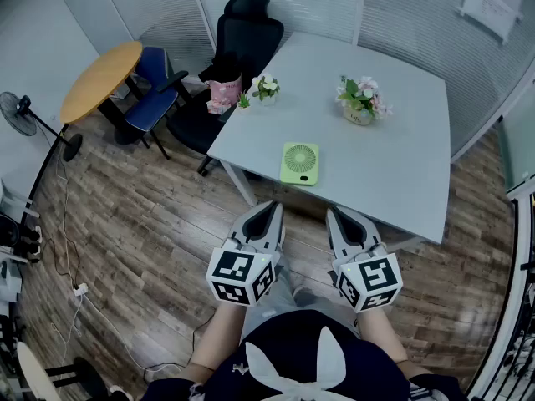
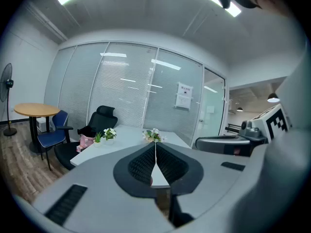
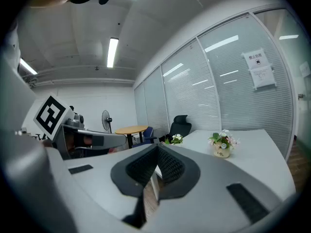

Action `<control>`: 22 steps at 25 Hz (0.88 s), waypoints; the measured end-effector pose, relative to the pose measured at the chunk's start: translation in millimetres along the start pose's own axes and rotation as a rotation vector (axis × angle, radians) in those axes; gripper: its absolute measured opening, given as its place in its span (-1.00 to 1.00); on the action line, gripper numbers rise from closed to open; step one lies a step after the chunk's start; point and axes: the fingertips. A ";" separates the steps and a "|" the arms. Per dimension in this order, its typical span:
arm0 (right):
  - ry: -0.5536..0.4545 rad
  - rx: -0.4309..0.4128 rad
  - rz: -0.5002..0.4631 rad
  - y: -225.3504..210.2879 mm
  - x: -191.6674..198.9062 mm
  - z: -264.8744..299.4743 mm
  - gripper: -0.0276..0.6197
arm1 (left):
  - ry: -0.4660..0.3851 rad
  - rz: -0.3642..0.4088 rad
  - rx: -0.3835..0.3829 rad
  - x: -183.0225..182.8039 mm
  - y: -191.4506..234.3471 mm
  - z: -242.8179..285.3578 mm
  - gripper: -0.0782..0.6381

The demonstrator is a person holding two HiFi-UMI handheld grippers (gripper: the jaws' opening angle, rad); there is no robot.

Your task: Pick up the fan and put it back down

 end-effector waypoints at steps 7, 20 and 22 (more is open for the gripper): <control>0.001 0.017 0.001 -8.8 1.3 14.0 -0.90 | 0.009 -0.012 -0.001 -2.8 8.6 14.3 -0.71; 0.046 0.087 0.072 -46.5 13.9 58.5 0.60 | 0.075 -0.016 -0.043 -7.5 48.6 59.8 0.13; 0.053 0.085 0.083 -51.5 16.6 66.1 0.60 | 0.085 -0.024 -0.050 -7.4 56.7 67.0 0.13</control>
Point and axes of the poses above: the fingertips, and each gripper's own axes: z forward along the fingers, y to its left, x out of its underside, and after that the axes turned 14 degrees about -z, right-handed
